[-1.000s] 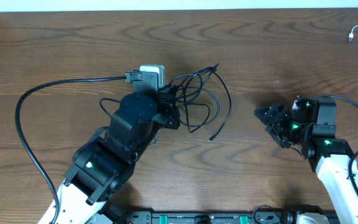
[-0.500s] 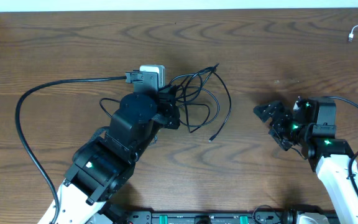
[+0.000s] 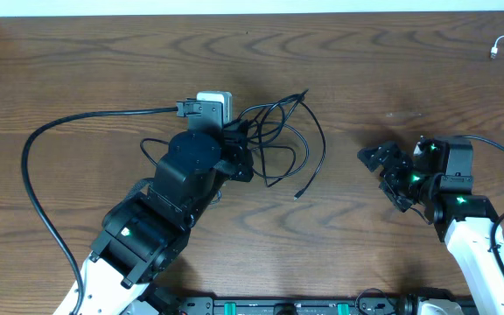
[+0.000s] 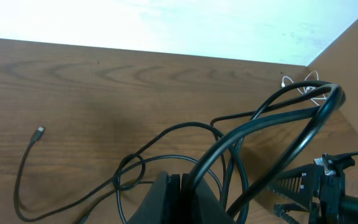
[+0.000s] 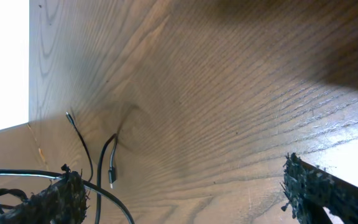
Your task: Untangle cables
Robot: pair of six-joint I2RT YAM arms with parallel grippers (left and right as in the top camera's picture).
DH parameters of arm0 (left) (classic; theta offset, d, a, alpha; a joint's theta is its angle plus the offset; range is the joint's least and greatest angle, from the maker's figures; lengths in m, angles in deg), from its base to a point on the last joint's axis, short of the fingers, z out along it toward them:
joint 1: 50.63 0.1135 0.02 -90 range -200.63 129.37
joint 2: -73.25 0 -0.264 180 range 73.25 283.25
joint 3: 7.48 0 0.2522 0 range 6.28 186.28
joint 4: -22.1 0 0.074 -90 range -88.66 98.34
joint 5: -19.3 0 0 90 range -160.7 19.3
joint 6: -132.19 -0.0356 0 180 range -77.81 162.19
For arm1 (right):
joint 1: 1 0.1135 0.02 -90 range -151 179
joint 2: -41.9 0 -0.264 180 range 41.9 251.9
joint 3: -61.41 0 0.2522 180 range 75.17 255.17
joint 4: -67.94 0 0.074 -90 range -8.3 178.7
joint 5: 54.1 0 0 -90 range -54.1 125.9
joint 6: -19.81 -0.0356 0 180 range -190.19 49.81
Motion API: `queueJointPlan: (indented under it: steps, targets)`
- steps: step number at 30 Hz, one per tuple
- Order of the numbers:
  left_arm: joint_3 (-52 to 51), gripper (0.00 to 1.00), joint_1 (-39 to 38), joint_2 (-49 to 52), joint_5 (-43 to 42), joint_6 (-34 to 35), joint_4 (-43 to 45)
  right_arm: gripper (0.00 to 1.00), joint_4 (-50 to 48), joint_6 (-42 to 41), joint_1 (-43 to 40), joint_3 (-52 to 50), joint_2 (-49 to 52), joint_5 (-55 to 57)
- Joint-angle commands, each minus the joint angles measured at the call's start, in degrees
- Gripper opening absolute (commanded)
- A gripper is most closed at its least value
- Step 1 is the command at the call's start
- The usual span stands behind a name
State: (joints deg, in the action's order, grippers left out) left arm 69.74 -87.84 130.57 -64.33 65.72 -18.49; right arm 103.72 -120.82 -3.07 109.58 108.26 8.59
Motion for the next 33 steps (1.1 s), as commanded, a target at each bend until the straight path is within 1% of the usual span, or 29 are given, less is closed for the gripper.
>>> queueJointPlan:
  steps: [1, 12, 15, 30, 33]
  targets:
    - [0.57, 0.08, 0.28, -0.09, 0.74, -0.52, 0.07, 0.99, 0.11, 0.35, -0.13, 0.35, -0.37, 0.46]
    - [0.57, 0.08, 0.28, -0.09, 0.48, -0.26, -0.55, 0.99, 0.11, 0.35, -0.13, 0.35, -0.37, 0.46]
    - [0.57, 0.08, 0.28, -0.09, 0.11, 1.01, -1.05, 0.99, 0.11, 0.35, -0.13, 0.35, -0.37, 0.46]
    - [0.57, 0.08, 0.28, -0.09, 0.11, 1.20, -1.42, 0.99, 0.11, 0.35, -0.13, 0.35, -0.37, 0.46]
    - [0.57, 0.08, 0.28, -0.09, 0.11, 2.82, -1.38, 0.99, 0.11, 0.35, -0.13, 0.35, -0.37, 0.46]
